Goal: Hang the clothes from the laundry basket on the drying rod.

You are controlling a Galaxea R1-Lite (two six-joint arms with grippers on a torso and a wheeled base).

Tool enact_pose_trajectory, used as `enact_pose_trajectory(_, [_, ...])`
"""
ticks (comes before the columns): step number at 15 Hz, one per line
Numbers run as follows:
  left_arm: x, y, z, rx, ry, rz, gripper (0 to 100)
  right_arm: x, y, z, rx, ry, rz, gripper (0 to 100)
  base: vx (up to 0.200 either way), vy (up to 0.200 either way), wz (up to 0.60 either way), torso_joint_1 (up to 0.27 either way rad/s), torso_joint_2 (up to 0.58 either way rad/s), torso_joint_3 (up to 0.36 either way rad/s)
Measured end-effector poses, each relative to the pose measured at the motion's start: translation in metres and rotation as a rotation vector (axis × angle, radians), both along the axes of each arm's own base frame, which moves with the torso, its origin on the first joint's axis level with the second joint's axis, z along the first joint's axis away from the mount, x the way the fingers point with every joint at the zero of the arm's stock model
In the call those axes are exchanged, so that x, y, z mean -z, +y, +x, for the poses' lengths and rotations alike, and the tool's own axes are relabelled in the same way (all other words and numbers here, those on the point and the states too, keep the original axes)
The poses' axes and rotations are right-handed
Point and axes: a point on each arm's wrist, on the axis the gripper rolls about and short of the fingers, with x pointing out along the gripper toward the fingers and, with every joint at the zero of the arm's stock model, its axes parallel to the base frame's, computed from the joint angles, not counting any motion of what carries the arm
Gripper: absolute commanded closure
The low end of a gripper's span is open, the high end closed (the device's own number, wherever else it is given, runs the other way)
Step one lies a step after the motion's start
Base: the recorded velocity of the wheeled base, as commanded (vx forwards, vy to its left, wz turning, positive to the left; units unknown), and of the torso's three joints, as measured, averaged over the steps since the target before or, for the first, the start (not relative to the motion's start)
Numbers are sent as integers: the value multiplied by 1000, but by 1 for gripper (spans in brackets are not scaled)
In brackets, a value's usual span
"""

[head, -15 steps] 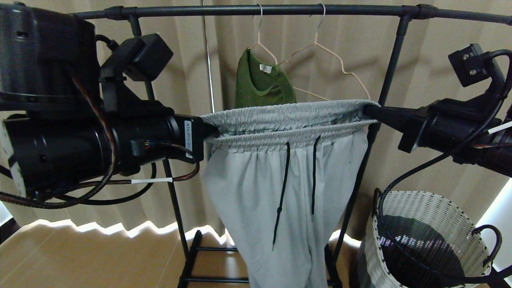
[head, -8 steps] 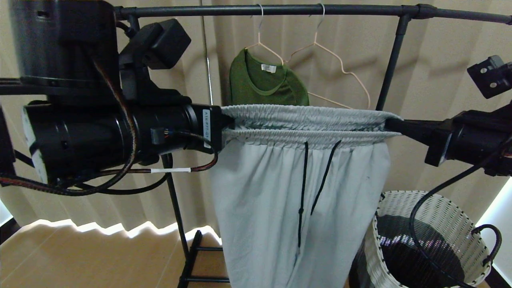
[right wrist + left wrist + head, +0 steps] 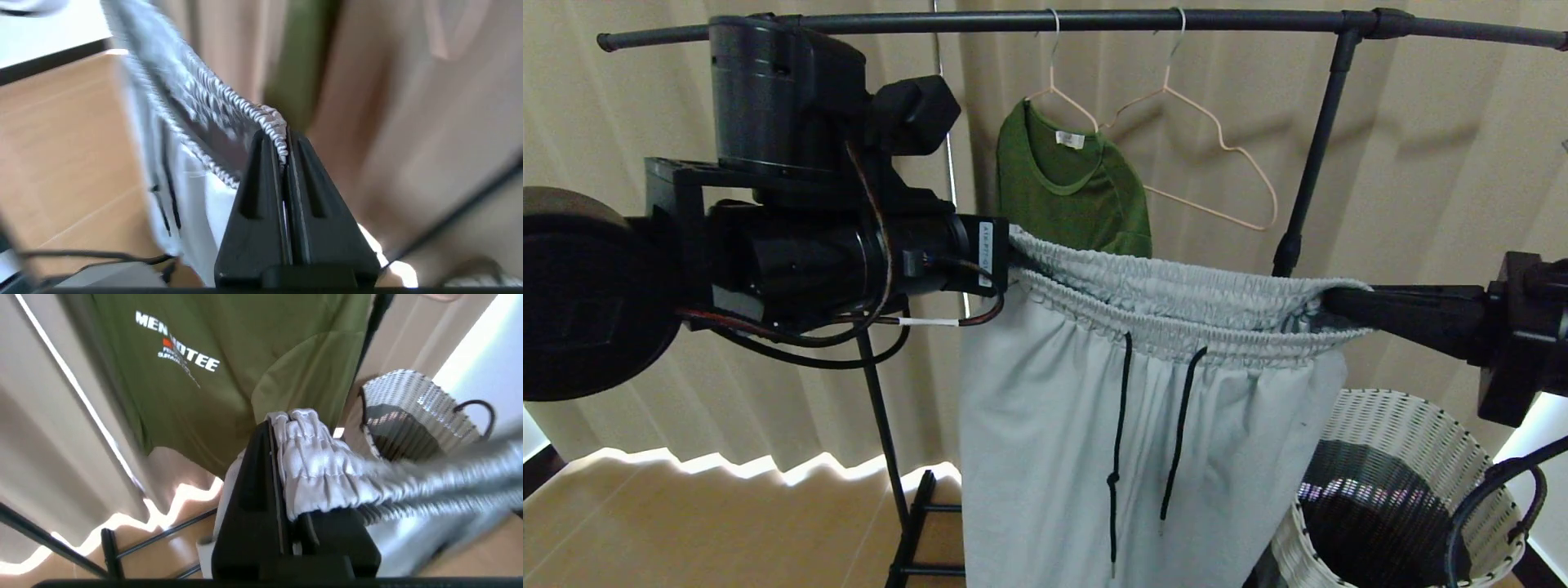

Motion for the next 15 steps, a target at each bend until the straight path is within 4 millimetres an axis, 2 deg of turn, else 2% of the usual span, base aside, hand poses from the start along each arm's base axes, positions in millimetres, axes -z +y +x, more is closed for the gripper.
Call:
enact_pose_trajectory(3, [5, -1, 5, -6, 13, 8, 100, -2, 2, -8, -23, -15, 5, 100, 0, 0, 0, 0, 0, 0])
enact_pose_trajectory(5, [7, -1, 6, -8, 21, 14, 100, -1, 2, -5, -3, -16, -2, 100, 0, 0, 0, 0, 0, 0])
enact_pose_trajectory(10, [8, 4, 0, -9, 58, 41, 100, -2, 2, 28, 149, -89, 8, 100, 0, 0, 0, 0, 0, 0])
enact_pose_trajectory(12, [5, 11, -10, -4, 83, 57, 100, -1, 1, 43, 177, -77, 5, 100, 0, 0, 0, 0, 0, 0])
enact_pose_trajectory(15, [-1, 23, -30, 14, 89, 59, 100, -10, 6, 63, 188, -115, 44, 100, 0, 0, 0, 0, 0, 0])
